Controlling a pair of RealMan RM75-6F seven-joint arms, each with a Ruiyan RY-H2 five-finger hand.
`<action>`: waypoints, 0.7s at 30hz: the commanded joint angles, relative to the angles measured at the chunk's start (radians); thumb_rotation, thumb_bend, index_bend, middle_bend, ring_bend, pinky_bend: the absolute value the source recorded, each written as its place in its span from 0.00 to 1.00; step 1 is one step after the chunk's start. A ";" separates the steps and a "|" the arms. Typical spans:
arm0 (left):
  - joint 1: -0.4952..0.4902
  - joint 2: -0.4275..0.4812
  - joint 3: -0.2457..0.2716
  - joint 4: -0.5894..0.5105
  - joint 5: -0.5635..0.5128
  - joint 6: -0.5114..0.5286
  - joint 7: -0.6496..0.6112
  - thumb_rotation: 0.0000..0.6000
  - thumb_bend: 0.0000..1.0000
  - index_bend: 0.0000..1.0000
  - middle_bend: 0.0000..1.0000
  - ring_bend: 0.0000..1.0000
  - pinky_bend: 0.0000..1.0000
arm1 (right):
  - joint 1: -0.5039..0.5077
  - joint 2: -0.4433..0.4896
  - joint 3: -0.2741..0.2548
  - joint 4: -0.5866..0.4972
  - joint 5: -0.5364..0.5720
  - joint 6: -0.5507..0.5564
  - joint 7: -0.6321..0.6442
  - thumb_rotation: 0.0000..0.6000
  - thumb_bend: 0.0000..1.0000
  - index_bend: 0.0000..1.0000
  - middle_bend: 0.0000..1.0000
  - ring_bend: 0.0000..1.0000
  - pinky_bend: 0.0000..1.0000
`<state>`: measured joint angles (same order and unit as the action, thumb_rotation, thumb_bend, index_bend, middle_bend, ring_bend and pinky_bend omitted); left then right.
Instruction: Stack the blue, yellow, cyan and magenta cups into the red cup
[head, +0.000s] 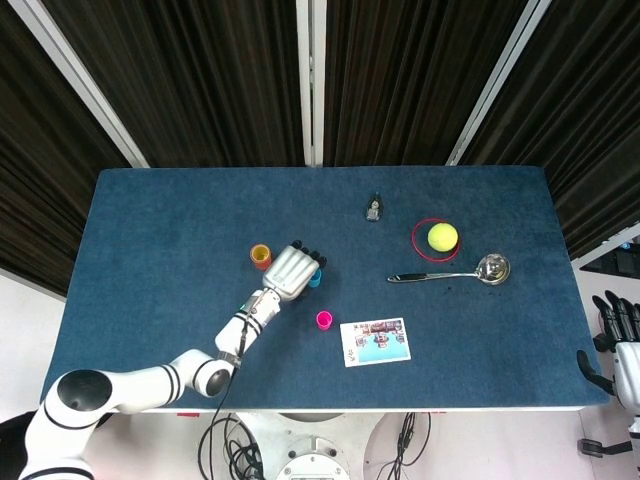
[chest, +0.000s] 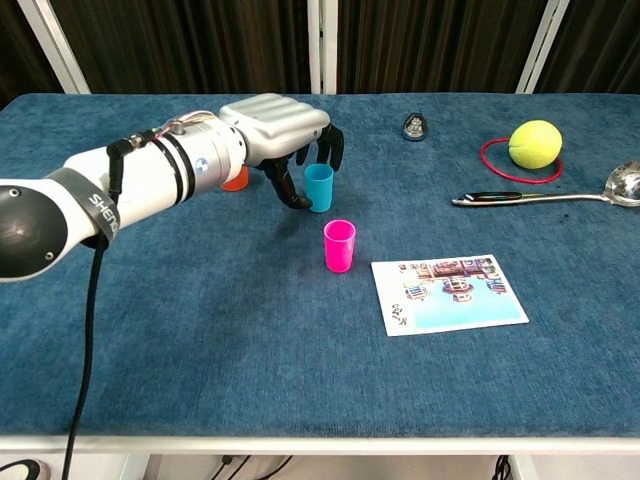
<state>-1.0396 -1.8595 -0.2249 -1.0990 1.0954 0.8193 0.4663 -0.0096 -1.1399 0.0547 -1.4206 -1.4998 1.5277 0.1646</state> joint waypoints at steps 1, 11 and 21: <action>-0.004 -0.008 -0.002 0.016 0.002 -0.008 -0.011 1.00 0.24 0.39 0.36 0.42 0.33 | -0.001 0.000 0.000 0.001 0.000 0.001 0.002 1.00 0.31 0.00 0.00 0.00 0.00; -0.012 -0.032 -0.007 0.065 0.022 -0.016 -0.062 1.00 0.33 0.43 0.42 0.48 0.39 | 0.001 -0.002 0.000 0.013 0.009 -0.012 0.014 1.00 0.31 0.00 0.00 0.00 0.00; 0.003 0.007 -0.023 0.003 0.040 0.033 -0.066 1.00 0.35 0.46 0.45 0.50 0.41 | 0.001 -0.002 0.000 0.015 0.012 -0.015 0.015 1.00 0.31 0.00 0.00 0.00 0.00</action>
<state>-1.0423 -1.8695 -0.2403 -1.0741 1.1354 0.8391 0.3957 -0.0084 -1.1424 0.0546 -1.4061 -1.4880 1.5129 0.1799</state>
